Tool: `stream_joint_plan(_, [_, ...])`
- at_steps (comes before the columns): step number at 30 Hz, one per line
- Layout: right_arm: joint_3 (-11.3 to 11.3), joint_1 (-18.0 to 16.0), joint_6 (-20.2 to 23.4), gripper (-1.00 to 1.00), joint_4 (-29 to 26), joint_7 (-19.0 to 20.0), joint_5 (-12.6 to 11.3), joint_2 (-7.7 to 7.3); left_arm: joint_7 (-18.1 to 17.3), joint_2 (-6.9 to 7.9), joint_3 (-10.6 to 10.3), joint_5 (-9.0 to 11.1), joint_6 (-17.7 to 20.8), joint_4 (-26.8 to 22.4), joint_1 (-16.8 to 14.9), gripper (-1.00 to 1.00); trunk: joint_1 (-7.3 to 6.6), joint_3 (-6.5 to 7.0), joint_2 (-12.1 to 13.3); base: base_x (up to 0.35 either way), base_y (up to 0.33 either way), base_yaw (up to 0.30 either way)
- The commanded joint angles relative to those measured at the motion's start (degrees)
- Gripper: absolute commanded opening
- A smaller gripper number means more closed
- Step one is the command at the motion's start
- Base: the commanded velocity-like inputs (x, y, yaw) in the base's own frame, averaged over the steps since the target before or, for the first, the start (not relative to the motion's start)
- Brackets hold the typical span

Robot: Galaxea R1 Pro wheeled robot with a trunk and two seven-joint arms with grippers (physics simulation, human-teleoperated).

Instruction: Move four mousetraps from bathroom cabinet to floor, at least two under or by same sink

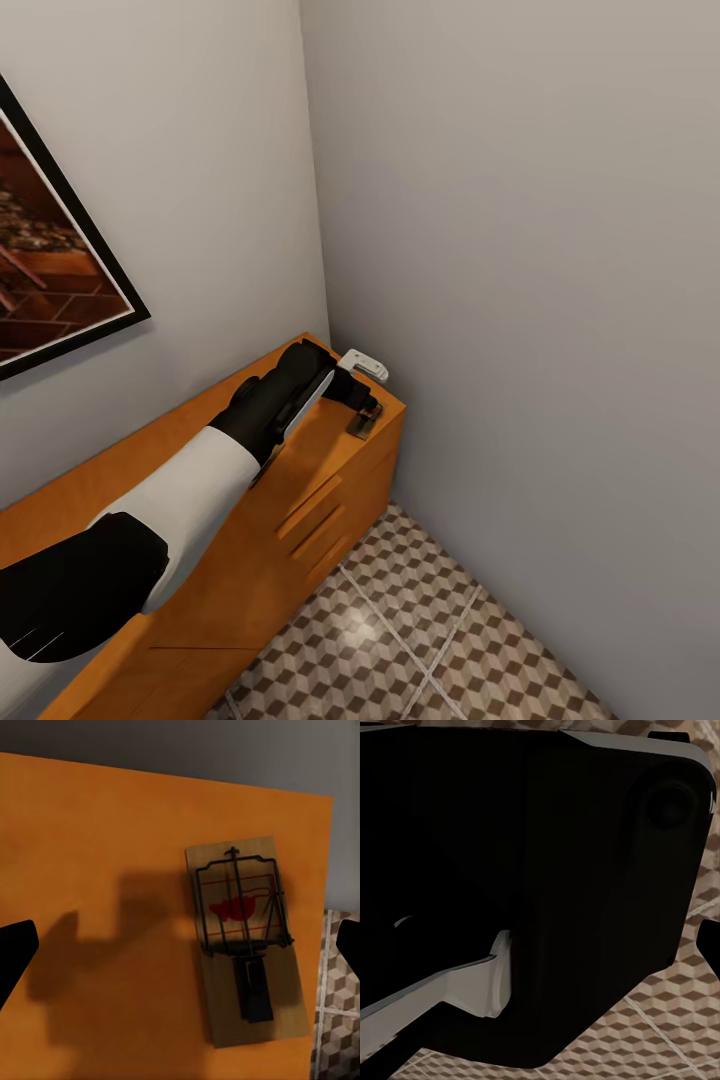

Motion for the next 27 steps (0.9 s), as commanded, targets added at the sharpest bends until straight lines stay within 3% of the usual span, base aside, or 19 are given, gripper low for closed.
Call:
stream_joint_plan(1, [0.45, -0.04, -0.23, 1.0, 0.07, 0.17, -0.61, 0.0, 0.05, 0.01, -0.08, 0.2, 0.24, -0.02, -0.06, 1.0, 0.03, -0.09, -0.09, 0.0, 0.0, 0.0])
stream_joint_plan(27, [0.45, -0.04, -0.23, 1.0, 0.05, 0.17, -0.61, 0.0, 0.02, 0.0, -0.08, 0.2, 0.24, -0.02, -0.06, 1.0, 0.03, -1.54, -0.09, 0.0, 0.0, 0.0])
